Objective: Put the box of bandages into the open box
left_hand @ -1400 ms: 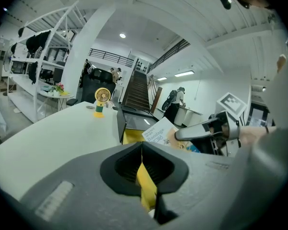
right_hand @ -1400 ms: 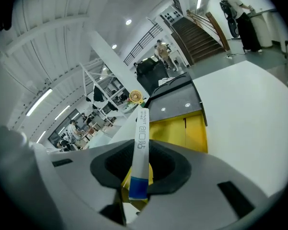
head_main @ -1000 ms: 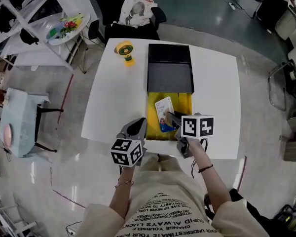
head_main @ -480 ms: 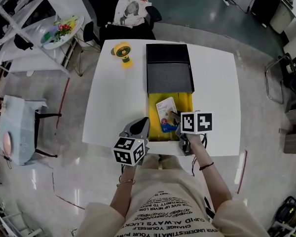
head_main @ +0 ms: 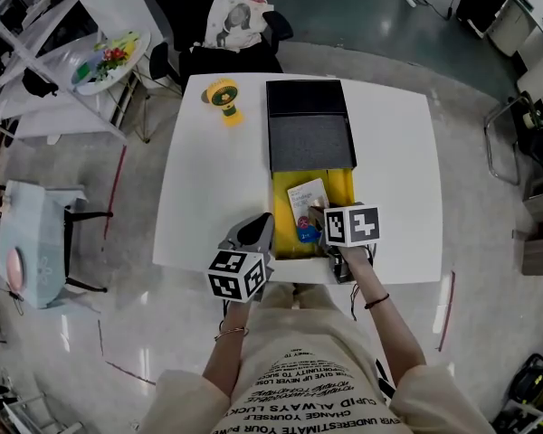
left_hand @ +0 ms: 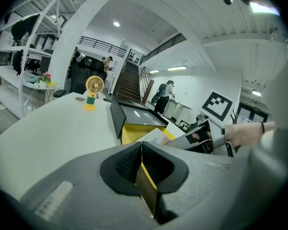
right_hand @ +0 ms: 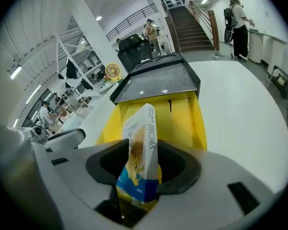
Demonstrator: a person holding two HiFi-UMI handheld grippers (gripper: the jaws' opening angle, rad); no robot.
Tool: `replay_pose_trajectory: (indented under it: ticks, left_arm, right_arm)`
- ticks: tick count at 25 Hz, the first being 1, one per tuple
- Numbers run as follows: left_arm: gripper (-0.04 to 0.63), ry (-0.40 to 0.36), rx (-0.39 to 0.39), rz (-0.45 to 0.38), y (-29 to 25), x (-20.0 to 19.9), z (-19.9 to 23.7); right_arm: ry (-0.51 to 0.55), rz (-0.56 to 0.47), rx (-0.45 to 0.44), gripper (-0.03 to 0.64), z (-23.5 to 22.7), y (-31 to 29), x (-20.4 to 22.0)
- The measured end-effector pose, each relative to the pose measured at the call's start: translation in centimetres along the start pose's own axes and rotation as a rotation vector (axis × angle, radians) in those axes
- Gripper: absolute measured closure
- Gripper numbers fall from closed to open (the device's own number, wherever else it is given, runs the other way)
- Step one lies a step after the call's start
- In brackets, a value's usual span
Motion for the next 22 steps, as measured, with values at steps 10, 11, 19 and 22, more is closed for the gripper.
replay_pose_trajectory:
  ticks: [10,11,19,22]
  left_arm:
    - [0.572,0.003,-0.013,0.003,0.1,0.2,0.2]
    - [0.572,0.004,-0.013,0.003,0.1,0.2,0.3]
    - [0.572,-0.024,-0.01,0.012,0.1,0.2,-0.2]
    - [0.572,-0.021,-0.007,0.006,0.1,0.0,-0.3]
  right_arm:
    - [0.098,0.017,0.093,0.379,1.0,-1.2,0.1]
    - [0.108,0.014,0.105,0.374,1.1,-1.3,0.1]
    - [0.191,-0.055,0.185,0.356,1.7,-1.3,0.5]
    - [0.165,-0.075,0.168,0.356,1.6,-0.9,0.5]
Point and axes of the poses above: the fingertips, and each gripper's own axes: y backward along the fingers, z to its left, x out of its underside, the point moved 10 cm from there along y, backward along the fingers, and after that the axes turned 1 degree about -y, right-handed, at the moved point
